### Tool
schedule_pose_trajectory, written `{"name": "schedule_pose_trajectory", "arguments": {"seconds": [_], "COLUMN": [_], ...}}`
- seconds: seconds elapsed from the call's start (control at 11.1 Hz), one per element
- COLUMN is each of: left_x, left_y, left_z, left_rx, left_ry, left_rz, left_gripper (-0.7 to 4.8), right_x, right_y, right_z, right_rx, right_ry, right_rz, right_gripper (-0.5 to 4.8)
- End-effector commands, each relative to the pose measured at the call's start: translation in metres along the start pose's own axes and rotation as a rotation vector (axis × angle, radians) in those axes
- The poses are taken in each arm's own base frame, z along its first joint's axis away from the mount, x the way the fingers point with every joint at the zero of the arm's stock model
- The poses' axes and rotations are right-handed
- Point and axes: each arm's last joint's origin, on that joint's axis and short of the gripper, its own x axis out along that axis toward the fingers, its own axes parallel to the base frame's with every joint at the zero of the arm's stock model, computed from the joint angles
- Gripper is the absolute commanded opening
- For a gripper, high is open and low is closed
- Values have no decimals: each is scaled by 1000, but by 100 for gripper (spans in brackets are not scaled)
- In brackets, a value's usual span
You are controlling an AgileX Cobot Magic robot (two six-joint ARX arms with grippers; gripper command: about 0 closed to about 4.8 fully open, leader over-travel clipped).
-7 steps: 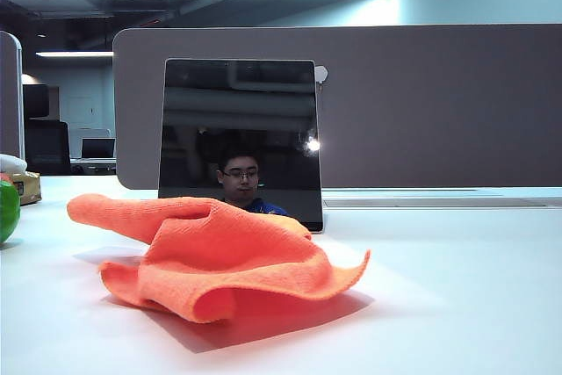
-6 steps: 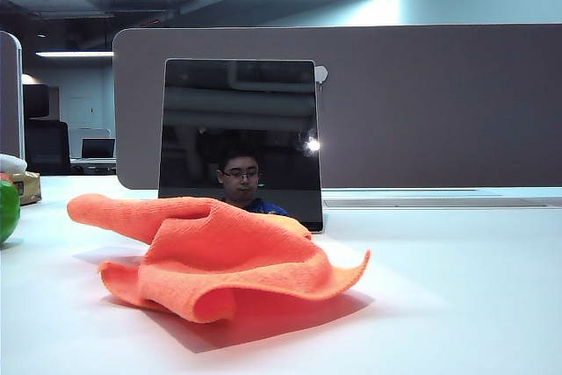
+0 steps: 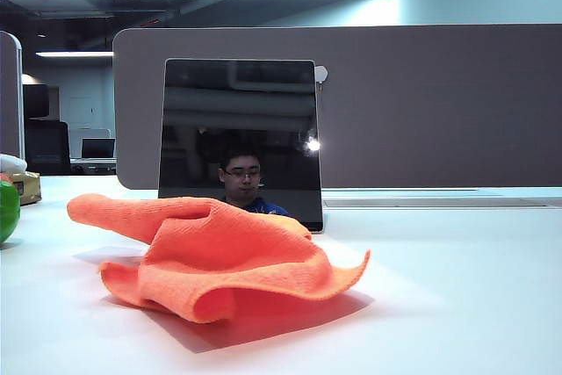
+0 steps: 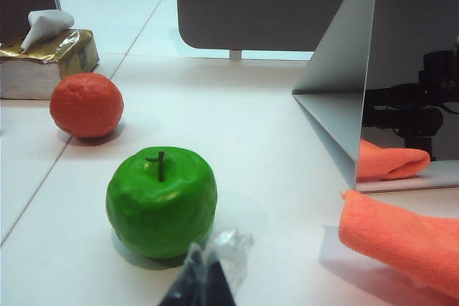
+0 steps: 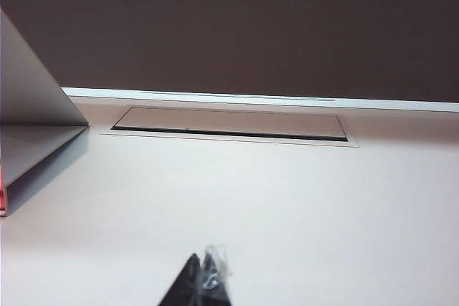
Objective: Pick up the cloth from the table and use it to cover the mirror.
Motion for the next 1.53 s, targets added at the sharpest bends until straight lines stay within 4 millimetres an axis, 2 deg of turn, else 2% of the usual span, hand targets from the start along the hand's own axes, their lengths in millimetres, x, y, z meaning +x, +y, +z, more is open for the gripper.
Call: {"name": "schedule_pose_trajectory", "arguments": {"seconds": [0.09, 0.27, 0.36, 0.45, 0.63, 0.72, 0.81, 0.9, 0.99, 1.08, 1.35, 1.44, 1.53], "left_x": [0, -1, -7, -9, -23, -20, -7, 14, 32, 39, 79, 90, 93], "left_y": [0, -1, -2, -2, -3, -5, -7, -9, -11, -12, -15, -15, -15], "left_z": [3, 10, 29, 34, 81, 99, 121, 132, 130, 127, 95, 84, 80], "left_rx": [-1, -81, -83, -80, -7, 26, 38, 51, 42, 42, -14, -4, 37], "left_ry": [-19, -84, -138, -144, -147, -120, -59, 22, 106, 140, 383, 445, 459], "left_rz": [0, -20, -37, -35, -35, -88, -170, -231, -307, -344, -442, -447, -459], "left_gripper": [-6, -6, -6, -6, -6, -6, -6, -6, -6, -6, -5, 68, 136], "right_x": [0, -1, -7, -8, -16, -13, -3, 10, 21, 25, 57, 73, 84], "right_y": [0, 0, 1, 1, 2, 3, 6, 8, 9, 10, 23, 38, 52], "right_z": [1, 15, 42, 49, 93, 108, 123, 131, 132, 132, 108, 93, 79], "right_rx": [-4, -14, -24, -34, -70, -64, -44, -13, 19, 30, 105, 111, 98], "right_ry": [-16, -108, -158, -162, -123, -63, 50, 143, 211, 227, 430, 530, 619], "right_rz": [-2, -2, -2, -3, 10, 64, 186, 324, 425, 460, 636, 711, 738], "right_gripper": [-5, -5, -5, -5, -5, -5, -5, -5, -5, -5, -5, 10, 110]}}
